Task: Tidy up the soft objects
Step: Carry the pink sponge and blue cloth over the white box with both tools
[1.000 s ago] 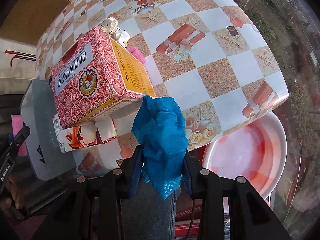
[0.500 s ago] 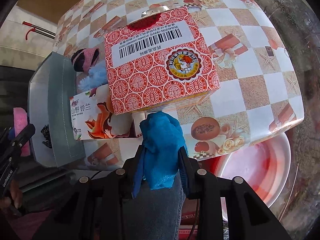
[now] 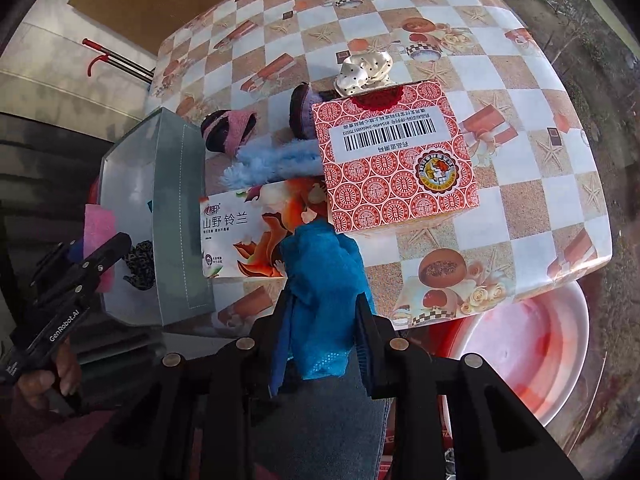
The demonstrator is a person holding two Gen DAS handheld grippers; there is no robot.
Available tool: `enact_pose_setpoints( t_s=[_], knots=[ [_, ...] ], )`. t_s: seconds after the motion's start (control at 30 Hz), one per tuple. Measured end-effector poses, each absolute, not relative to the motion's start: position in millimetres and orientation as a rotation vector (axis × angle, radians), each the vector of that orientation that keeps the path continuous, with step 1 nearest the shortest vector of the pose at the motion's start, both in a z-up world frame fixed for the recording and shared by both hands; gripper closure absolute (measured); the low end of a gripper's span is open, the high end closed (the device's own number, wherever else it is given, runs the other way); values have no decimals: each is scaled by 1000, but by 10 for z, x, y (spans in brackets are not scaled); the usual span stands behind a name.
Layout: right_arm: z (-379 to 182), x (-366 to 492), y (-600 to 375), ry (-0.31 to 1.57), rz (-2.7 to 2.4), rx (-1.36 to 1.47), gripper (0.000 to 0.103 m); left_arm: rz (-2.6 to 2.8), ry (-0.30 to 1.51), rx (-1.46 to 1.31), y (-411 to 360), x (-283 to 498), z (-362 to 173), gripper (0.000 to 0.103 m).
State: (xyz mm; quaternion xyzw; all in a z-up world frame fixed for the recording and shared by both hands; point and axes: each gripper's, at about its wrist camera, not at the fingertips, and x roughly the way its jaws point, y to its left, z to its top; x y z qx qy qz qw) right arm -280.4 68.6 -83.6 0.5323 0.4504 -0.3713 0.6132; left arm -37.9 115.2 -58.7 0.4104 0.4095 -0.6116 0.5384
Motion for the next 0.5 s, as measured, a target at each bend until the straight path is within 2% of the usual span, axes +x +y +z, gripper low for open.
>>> enact_pose_setpoints(
  t_s=[0.5],
  knots=[
    [-340, -1582, 397, 1030, -636, 1013, 72, -1198, 1002, 813, 1310, 268, -546, 57]
  ],
)
